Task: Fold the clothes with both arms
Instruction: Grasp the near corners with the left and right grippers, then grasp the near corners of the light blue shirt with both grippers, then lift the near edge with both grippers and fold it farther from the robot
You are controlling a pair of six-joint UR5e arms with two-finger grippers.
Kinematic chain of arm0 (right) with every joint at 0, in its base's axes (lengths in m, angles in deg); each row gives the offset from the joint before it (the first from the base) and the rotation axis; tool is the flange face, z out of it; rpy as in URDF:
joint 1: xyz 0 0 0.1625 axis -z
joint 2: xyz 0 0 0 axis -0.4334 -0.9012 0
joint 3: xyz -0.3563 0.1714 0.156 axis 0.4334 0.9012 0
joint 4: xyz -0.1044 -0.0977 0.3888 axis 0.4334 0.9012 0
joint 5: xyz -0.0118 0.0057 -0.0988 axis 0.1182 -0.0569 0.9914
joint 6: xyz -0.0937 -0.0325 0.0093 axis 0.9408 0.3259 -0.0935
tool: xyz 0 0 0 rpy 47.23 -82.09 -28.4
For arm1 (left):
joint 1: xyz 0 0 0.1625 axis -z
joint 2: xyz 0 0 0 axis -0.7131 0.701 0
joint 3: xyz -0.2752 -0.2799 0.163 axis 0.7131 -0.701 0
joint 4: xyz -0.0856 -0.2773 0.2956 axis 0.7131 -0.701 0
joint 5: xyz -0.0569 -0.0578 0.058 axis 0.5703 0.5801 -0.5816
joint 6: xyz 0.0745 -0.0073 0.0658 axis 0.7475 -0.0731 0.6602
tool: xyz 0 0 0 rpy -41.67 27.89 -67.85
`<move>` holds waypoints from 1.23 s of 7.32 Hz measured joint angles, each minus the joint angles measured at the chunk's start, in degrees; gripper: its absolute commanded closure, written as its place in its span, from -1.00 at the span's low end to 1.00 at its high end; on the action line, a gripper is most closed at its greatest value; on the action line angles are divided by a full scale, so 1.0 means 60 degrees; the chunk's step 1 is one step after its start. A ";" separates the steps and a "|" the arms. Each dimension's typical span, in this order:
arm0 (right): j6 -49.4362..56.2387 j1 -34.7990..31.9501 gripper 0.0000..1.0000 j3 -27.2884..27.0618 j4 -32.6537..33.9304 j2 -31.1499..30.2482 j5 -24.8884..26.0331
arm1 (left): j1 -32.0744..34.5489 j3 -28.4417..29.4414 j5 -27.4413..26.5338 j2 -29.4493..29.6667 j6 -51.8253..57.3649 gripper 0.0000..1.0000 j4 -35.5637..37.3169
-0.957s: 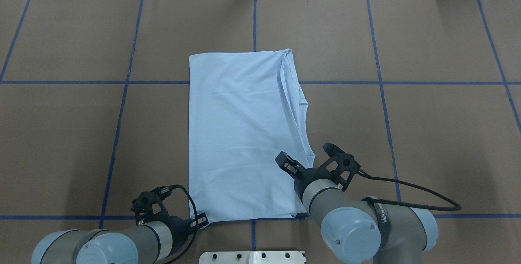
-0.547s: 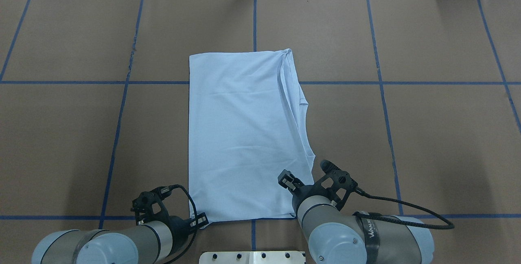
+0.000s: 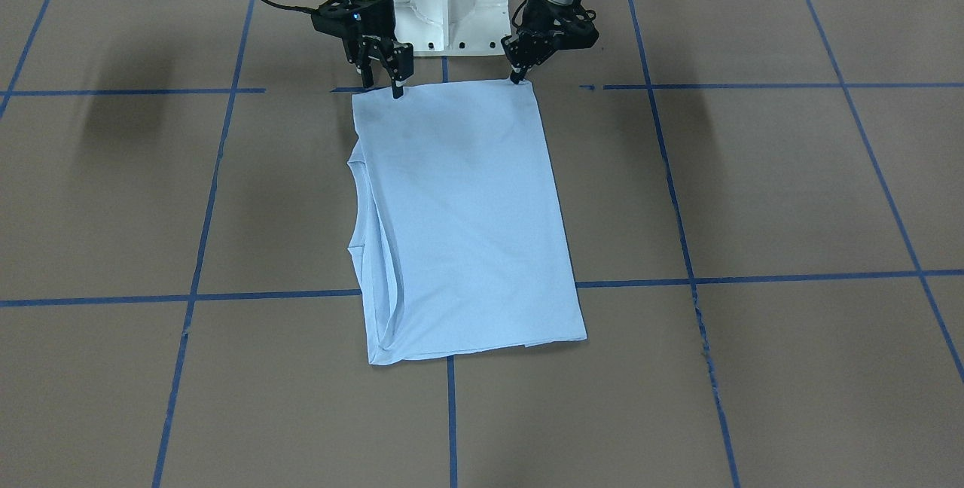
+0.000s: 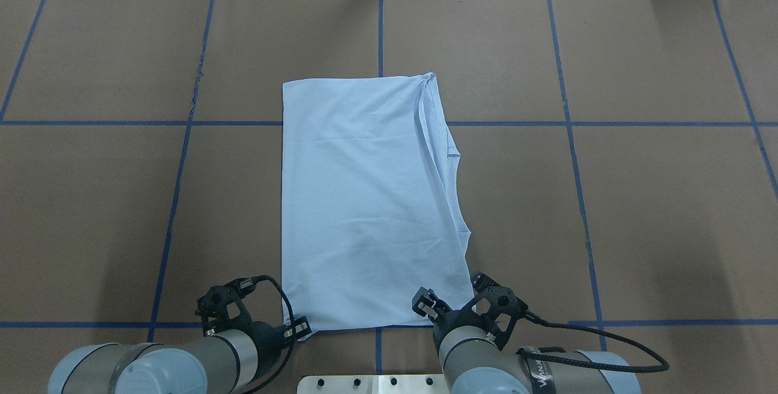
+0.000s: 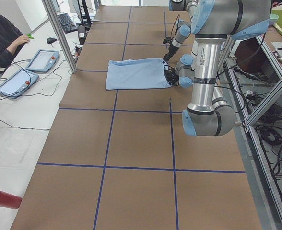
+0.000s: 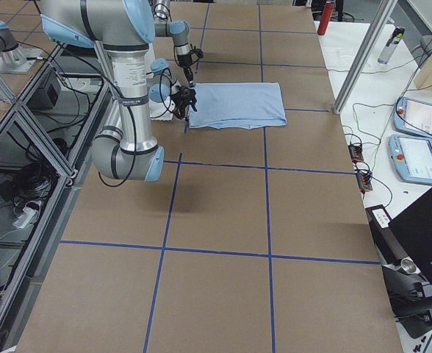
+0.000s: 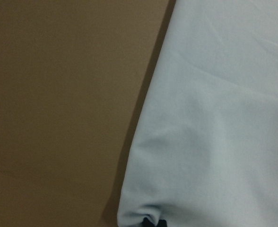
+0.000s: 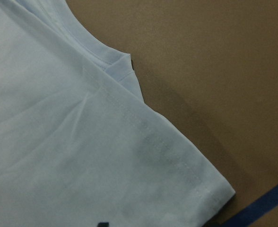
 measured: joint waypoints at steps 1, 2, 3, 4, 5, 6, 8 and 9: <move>-0.0101 0.0012 -0.47 0.0180 -0.0015 0.0130 0.0020 | 0.0000 -0.0001 -0.0002 0.0001 0.0000 1.00 -0.0003; -0.0139 0.0015 -0.37 0.0300 -0.0019 0.0202 0.0031 | 0.0000 -0.0001 -0.0006 0.0002 0.0000 1.00 -0.0010; -0.0154 0.0011 -0.04 0.0351 -0.0019 0.0239 0.0035 | 0.0000 -0.0004 -0.0012 0.0002 0.0000 1.00 -0.0013; -0.0172 -0.0011 0.82 0.0383 -0.0040 0.0267 0.0035 | 0.0000 -0.0007 -0.0015 0.0002 -0.0001 1.00 -0.0014; -0.0292 -0.0057 0.99 0.0424 -0.0077 0.0317 0.0043 | 0.0000 -0.0008 -0.0016 0.0002 0.0000 1.00 -0.0015; -0.0501 -0.0116 1.00 0.0440 -0.0113 0.0395 0.0051 | 0.0000 -0.0008 -0.0017 0.0002 -0.0001 1.00 -0.0015; -0.0640 -0.0133 1.00 0.0467 -0.0131 0.0440 0.0050 | 0.0000 0.0000 -0.0017 0.0002 -0.0001 1.00 -0.0015; -0.0643 -0.0131 1.00 0.0492 -0.0134 0.0444 0.0054 | 0.0000 0.0001 -0.0017 0.0002 -0.0001 1.00 -0.0015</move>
